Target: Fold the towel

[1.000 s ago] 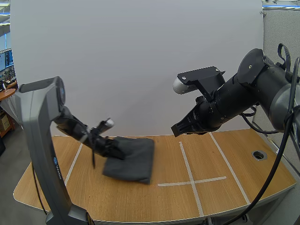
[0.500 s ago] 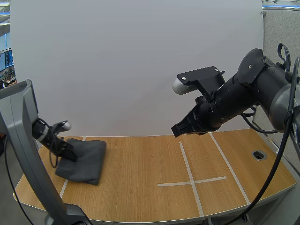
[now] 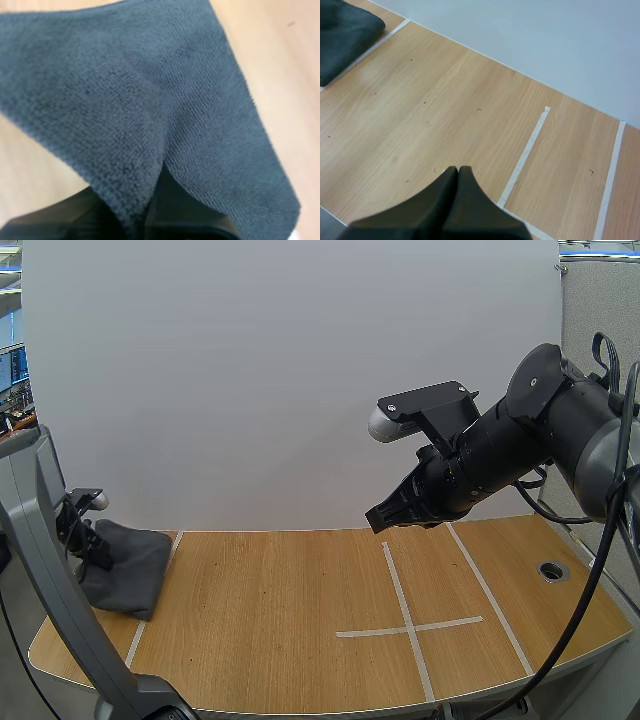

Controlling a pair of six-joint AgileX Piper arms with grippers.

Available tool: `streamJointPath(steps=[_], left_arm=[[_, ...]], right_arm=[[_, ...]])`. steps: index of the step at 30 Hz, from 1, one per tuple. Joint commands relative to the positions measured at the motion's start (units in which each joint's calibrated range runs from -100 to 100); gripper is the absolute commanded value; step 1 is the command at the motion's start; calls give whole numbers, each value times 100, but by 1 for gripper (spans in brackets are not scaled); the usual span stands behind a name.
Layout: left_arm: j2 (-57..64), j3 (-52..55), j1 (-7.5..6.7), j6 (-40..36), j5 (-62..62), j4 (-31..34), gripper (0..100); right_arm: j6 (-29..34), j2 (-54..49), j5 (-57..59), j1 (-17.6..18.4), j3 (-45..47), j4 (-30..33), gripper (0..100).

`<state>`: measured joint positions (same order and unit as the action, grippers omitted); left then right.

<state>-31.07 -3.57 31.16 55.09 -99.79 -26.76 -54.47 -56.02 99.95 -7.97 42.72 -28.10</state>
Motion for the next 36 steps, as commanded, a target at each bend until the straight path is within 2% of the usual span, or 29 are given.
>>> streamJointPath(steps=[1,12,18,26,29,36], left_arm=[[-240,-459,18,1,-21,107,0],[-737,-1255,10,-80,-21,61,0],[-774,-1274,-7,-14,-21,-123,0],[-774,-1274,-146,-97,-21,-236,0],[-774,-1274,-146,-97,-21,-423,0],[-774,-1274,-139,-97,-21,-422,0]], right_arm=[[-32,-48,5,-21,-54,14,0],[81,-48,5,-21,-54,68,0],[81,-48,5,-21,-54,68,0],[81,-48,5,-21,-54,68,0],[81,-48,5,-21,-54,68,0],[81,-48,5,-21,-54,68,0]])
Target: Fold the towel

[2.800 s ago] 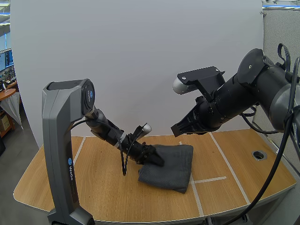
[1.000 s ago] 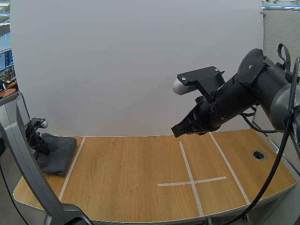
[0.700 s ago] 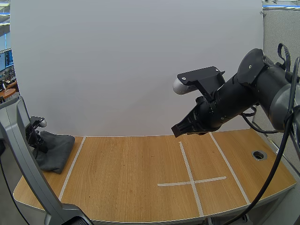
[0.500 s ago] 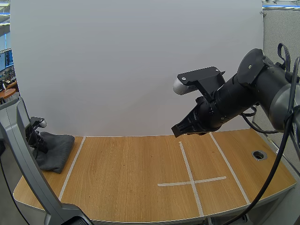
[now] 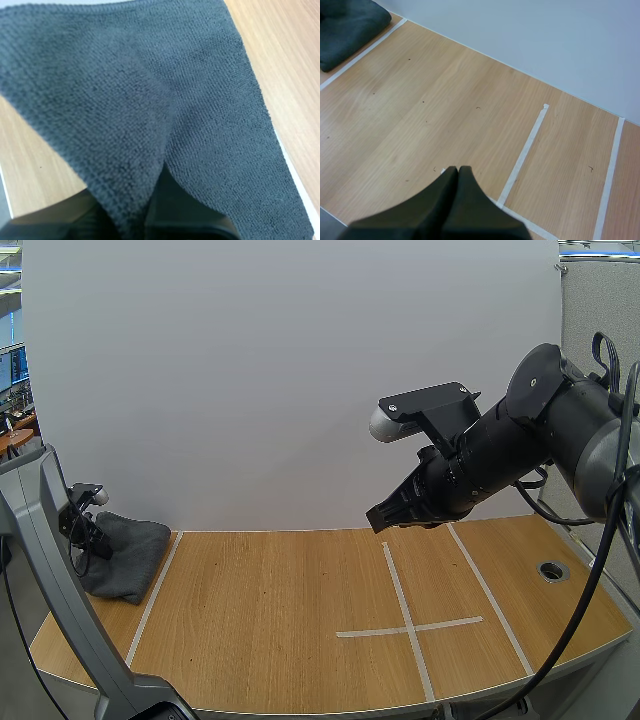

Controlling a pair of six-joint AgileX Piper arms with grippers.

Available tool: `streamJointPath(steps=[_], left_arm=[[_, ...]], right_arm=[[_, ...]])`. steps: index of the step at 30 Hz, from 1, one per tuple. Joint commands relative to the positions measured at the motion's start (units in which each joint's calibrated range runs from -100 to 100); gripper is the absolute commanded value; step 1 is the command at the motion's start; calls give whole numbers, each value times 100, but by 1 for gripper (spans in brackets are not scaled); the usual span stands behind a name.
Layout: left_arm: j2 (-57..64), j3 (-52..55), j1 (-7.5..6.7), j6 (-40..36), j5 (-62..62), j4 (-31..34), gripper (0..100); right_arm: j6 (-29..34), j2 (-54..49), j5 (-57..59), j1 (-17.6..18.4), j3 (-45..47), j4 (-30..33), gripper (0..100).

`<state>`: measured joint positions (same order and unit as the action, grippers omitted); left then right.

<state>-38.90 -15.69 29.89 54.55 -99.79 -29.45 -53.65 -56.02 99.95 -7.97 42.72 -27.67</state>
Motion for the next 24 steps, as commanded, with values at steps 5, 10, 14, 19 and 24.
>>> streamJointPath(steps=[5,10,14,19,24], left_arm=[[10,-63,-12,-42,-21,-142,1],[10,-63,3,-42,-21,-142,41],[10,-182,28,-42,-21,-142,91],[21,-598,123,-114,-21,-142,100],[21,-1285,257,-329,-21,-40,100]], right_arm=[[-1,-48,5,-21,-54,25,0],[-1,-48,5,-21,-54,33,0],[-1,-48,5,-21,-54,44,0],[-1,-48,5,-21,-54,44,0],[-1,-48,5,-21,-54,44,0]])
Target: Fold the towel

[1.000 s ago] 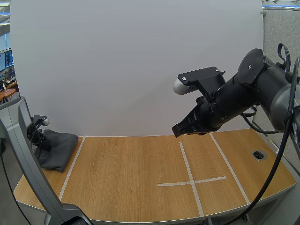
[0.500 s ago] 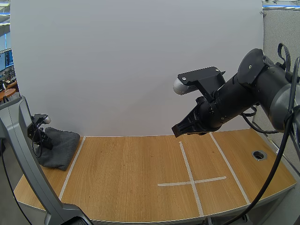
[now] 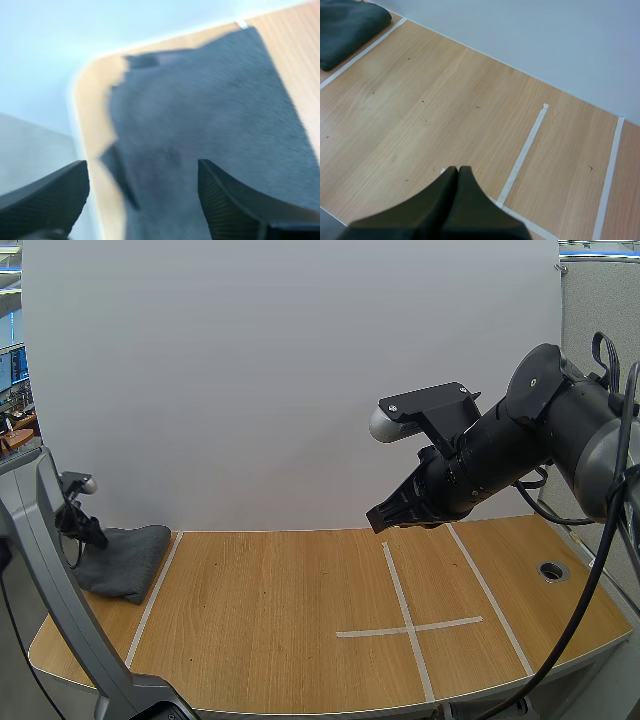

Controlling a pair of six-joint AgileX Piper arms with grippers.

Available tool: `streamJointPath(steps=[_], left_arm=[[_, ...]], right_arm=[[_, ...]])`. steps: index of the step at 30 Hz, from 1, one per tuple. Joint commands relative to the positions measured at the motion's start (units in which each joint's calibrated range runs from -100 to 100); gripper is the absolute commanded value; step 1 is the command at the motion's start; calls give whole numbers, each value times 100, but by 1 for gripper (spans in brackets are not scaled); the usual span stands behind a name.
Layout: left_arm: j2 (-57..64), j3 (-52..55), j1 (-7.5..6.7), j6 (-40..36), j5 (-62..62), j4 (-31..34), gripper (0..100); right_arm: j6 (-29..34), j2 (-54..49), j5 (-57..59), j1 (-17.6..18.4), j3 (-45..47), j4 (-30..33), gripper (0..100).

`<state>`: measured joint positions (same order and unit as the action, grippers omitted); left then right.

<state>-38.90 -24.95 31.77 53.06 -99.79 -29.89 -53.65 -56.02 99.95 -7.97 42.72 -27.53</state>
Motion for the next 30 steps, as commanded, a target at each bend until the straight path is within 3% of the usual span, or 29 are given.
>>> streamJointPath(steps=[1,7,13,15,18,20,21,30], left_arm=[[50,-434,98,-213,-21,18,100],[564,-658,252,-227,-21,-290,100],[1427,-643,289,-297,-21,-779,100],[1725,-547,289,-375,-21,-949,85],[2229,-366,289,-553,-21,-1325,41],[2563,-226,289,-599,-21,-1567,5],[2723,-157,289,-599,-21,-1664,0],[4083,536,289,-747,-21,-2341,0]], right_arm=[[-1,-48,5,-21,-54,30,0],[-1,-48,5,-21,-54,-17,0],[-1,-48,5,-21,-190,-110,0],[-1,-48,5,-21,-274,-149,0],[-1,-48,5,-21,-407,-219,0],[26,-48,5,-21,-497,-323,0],[101,-48,5,-21,-514,-381,0],[436,-289,5,-21,-663,-1027,0]])
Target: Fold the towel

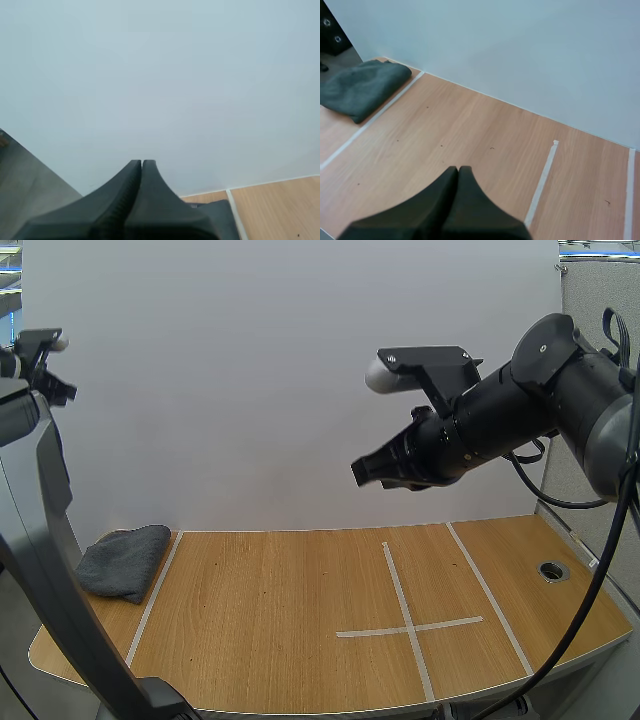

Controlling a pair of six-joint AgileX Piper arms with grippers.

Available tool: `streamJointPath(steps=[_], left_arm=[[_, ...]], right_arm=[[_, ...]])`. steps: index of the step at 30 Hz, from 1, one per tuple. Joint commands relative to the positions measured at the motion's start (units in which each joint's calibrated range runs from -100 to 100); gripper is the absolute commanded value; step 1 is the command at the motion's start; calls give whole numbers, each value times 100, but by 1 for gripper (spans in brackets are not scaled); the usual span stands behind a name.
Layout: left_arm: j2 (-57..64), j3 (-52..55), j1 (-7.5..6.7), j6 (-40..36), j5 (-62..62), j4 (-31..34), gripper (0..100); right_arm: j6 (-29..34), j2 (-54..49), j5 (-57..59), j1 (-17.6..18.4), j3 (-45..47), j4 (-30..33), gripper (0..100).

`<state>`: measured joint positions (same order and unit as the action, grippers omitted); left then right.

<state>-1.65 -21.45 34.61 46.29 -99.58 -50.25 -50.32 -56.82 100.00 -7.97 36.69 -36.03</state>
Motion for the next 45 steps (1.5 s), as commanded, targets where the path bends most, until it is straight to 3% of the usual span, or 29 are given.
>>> streamJointPath(steps=[1,6,14,19,22,27,30,35,45], left_arm=[[503,282,5,-70,-42,-438,0],[969,416,5,-123,-42,-814,0],[1145,416,5,-123,-42,-823,0],[1132,416,5,-123,-42,-813,0],[1132,416,5,-123,-42,-813,0],[1132,416,5,-123,-42,-813,0],[1132,416,5,-123,-42,-813,0],[1132,416,5,-123,-42,-813,0],[1132,416,5,-123,-42,-813,0]], right_arm=[[113,-327,0,-21,-60,-178,0],[234,-1158,-916,-21,-60,-178,0],[344,-2700,-2405,-21,-60,-153,0],[344,-3070,-2890,-21,-45,-80,0],[1073,-3070,-3300,-21,94,473,0],[3190,-3500,-4948,267,1125,2662,0],[3882,-4015,-6007,369,2087,3603,0],[3894,-4318,-7089,377,3621,3878,0],[3894,-4318,-7223,377,5548,3933,0]])
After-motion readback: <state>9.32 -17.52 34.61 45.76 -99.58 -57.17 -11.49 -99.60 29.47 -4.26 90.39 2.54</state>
